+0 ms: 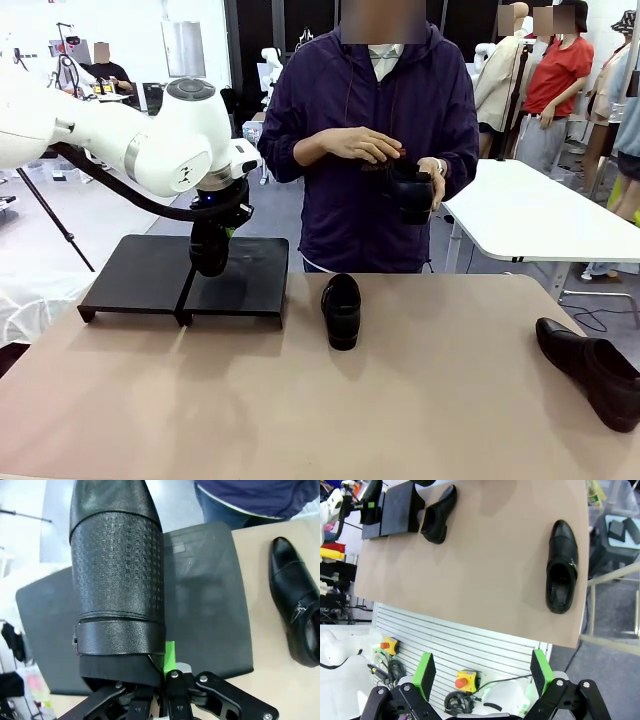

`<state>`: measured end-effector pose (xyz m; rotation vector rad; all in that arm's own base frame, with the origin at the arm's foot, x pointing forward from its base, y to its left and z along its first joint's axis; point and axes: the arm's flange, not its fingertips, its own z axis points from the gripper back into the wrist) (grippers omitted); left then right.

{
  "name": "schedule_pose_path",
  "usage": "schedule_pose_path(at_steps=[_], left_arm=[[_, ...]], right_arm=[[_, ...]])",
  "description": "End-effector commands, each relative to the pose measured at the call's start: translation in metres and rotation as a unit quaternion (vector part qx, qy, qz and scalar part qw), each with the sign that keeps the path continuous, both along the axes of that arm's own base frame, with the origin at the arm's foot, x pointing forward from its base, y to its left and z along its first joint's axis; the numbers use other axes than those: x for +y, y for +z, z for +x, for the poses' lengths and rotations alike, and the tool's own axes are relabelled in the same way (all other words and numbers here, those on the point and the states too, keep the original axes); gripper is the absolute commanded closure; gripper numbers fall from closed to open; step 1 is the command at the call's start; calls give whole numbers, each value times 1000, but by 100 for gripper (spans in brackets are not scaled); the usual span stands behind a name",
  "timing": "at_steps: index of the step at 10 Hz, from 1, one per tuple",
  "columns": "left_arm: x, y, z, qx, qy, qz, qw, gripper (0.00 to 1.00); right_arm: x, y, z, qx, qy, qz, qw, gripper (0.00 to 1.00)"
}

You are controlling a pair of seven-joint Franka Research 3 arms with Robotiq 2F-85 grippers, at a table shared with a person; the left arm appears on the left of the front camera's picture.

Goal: Organize the shoes by placing them on the stand.
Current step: Place the Shoe from the middle of the table onto the Shoes Stand.

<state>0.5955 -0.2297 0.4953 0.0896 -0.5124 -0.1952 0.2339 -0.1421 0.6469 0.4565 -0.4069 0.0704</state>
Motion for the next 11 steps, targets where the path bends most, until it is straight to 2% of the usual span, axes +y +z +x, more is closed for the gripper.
schedule_pose_path(at_steps=[1, 3, 4, 7, 8, 10, 11], left_arm=[[1, 6, -5, 11, 28, -3, 1000, 100], [0, 2, -14, 34, 31, 25, 999, 100], [-1, -5, -4, 19, 19, 4, 1000, 100], [-1, -5, -4, 19, 19, 4, 1000, 100], [-3, -10, -6, 31, 19, 11, 999, 100], [-6, -19, 2, 3, 21, 4, 1000, 100], [-4, -23, 5, 5, 25, 7, 1000, 100]], right_arm=[[0, 1, 0, -4, 7, 0, 1000, 0], [0, 1, 0, -4, 7, 0, 1000, 0], [0, 1, 0, -4, 7, 0, 1000, 0], [0, 1, 0, -4, 7, 0, 1000, 0], [0, 1, 0, -4, 7, 0, 1000, 0], [0, 1, 0, -4, 7, 0, 1000, 0], [0, 1, 0, -4, 7, 0, 1000, 0]])
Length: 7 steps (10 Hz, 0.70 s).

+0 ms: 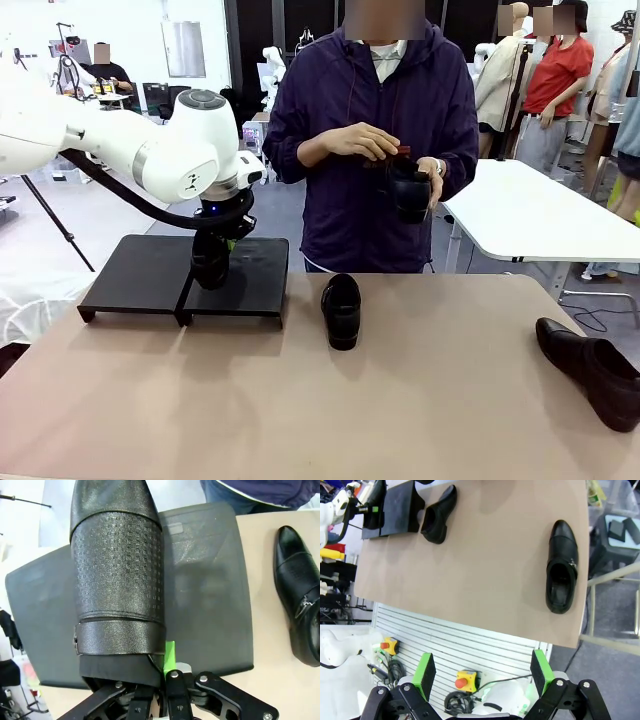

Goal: Organize the shoes by placing them on the stand.
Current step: Place the Shoe from the middle of the table onto the Shoes Stand.

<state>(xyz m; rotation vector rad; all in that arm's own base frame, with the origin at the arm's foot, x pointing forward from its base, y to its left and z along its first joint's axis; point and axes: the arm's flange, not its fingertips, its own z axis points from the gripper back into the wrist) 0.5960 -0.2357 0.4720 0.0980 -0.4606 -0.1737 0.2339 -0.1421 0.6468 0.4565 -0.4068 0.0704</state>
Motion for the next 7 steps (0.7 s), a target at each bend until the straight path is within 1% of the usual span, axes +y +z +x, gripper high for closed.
schedule_pose_path(at_steps=[1, 2, 4, 7], left_arm=[[4, -5, 9, -14, 20, 9, 1000, 100], [8, -11, 15, 3, 27, 13, 1000, 100], [9, -18, 17, 20, 30, 18, 999, 100], [13, -24, 17, 32, 31, 16, 999, 100]], right_arm=[[0, 1, 0, -4, 7, 0, 1000, 0], [0, 1, 0, -4, 7, 0, 1000, 0], [0, 1, 0, -4, 7, 0, 1000, 0], [0, 1, 0, -4, 7, 0, 1000, 0]])
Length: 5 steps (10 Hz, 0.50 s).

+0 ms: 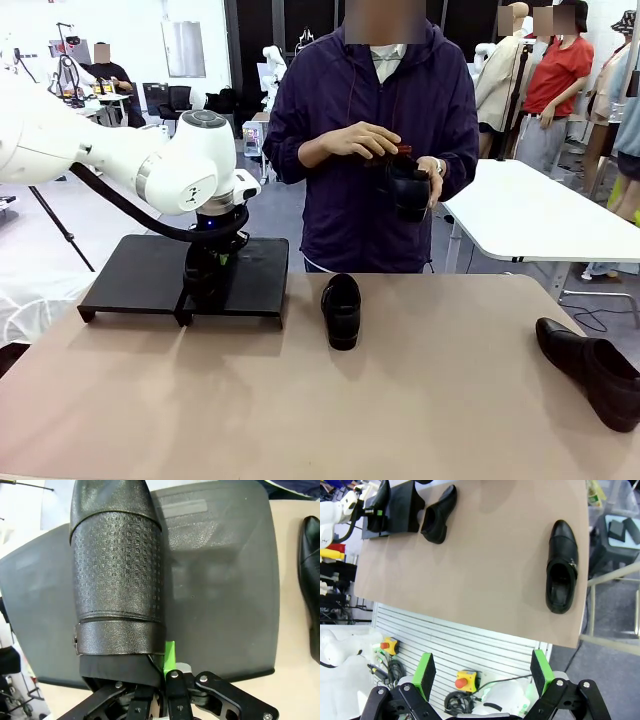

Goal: Organize the shoes by placing them on the stand.
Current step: Place the Shoe from the middle of the table onto the Shoes Stand.

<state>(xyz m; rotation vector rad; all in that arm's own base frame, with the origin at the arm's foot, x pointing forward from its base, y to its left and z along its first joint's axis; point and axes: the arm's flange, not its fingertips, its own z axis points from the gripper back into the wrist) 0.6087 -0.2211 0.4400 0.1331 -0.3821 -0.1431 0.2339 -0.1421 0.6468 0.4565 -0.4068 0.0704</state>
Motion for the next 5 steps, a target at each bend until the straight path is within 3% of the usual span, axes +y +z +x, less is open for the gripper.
schedule_pose_path(at_steps=[1, 2, 3, 5], left_arm=[[-2, 6, 6, 1, 5, -2, 1000, 86], [-2, 5, 7, 3, 3, -4, 1000, 32], [-2, 5, 6, 2, -1, -5, 1000, 0], [0, 8, 6, -3, -5, -13, 1000, 0]], right_arm=[[0, 1, 0, -4, 7, 0, 1000, 0], [0, 1, 0, -4, 7, 0, 1000, 0], [0, 1, 0, -4, 7, 0, 1000, 0], [0, 1, 0, -4, 7, 0, 1000, 0]])
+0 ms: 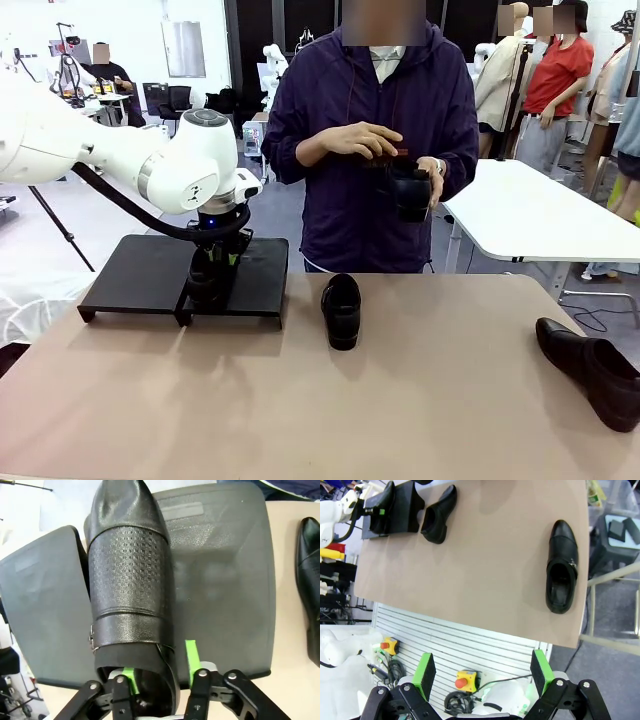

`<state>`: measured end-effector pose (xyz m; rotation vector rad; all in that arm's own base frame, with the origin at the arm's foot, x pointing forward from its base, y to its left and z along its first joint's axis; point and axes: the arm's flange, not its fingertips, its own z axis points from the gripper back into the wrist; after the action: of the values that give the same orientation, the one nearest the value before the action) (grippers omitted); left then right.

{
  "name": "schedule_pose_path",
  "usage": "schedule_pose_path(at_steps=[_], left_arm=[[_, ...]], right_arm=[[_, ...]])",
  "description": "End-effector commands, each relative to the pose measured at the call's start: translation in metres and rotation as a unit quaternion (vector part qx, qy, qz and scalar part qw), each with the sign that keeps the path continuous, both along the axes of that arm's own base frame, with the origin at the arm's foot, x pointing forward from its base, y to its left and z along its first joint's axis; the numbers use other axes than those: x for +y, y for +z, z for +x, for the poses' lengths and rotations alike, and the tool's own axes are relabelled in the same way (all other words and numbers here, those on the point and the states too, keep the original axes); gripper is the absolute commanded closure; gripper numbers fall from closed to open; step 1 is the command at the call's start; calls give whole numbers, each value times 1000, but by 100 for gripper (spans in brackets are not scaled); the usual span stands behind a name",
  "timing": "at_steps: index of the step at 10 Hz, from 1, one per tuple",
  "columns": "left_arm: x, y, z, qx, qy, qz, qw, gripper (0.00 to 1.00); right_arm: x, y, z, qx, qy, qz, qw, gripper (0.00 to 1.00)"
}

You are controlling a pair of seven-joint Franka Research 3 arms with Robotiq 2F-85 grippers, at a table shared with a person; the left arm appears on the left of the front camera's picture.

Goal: Organize the shoes by placing them on the stand.
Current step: Place the Shoe from the middle of the table onto the Shoes Stand.

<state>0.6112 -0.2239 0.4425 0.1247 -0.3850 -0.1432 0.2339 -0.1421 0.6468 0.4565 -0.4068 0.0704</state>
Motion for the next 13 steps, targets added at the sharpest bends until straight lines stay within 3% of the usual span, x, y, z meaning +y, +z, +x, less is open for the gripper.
schedule_pose_path(at_steps=[1, 4, 8, 10, 11, 13], left_arm=[[7, 11, 3, -10, -3, -12, 1000, 0], [30, 55, -11, -51, -9, -24, 998, 0], [88, 128, -106, 11, -158, 2, 987, 0], [151, 161, -162, 37, -184, -108, 976, 0], [187, 169, -194, 15, -174, -201, 964, 0], [245, 149, -277, -58, -53, -340, 937, 0]], right_arm=[[0, 1, 0, -4, 7, 0, 1000, 0], [0, 1, 0, -4, 7, 0, 1000, 0], [0, 1, 0, -4, 7, 0, 1000, 0], [0, 1, 0, -4, 7, 0, 1000, 0], [0, 1, 0, -4, 7, 0, 1000, 0], [0, 1, 0, -4, 7, 0, 1000, 0]])
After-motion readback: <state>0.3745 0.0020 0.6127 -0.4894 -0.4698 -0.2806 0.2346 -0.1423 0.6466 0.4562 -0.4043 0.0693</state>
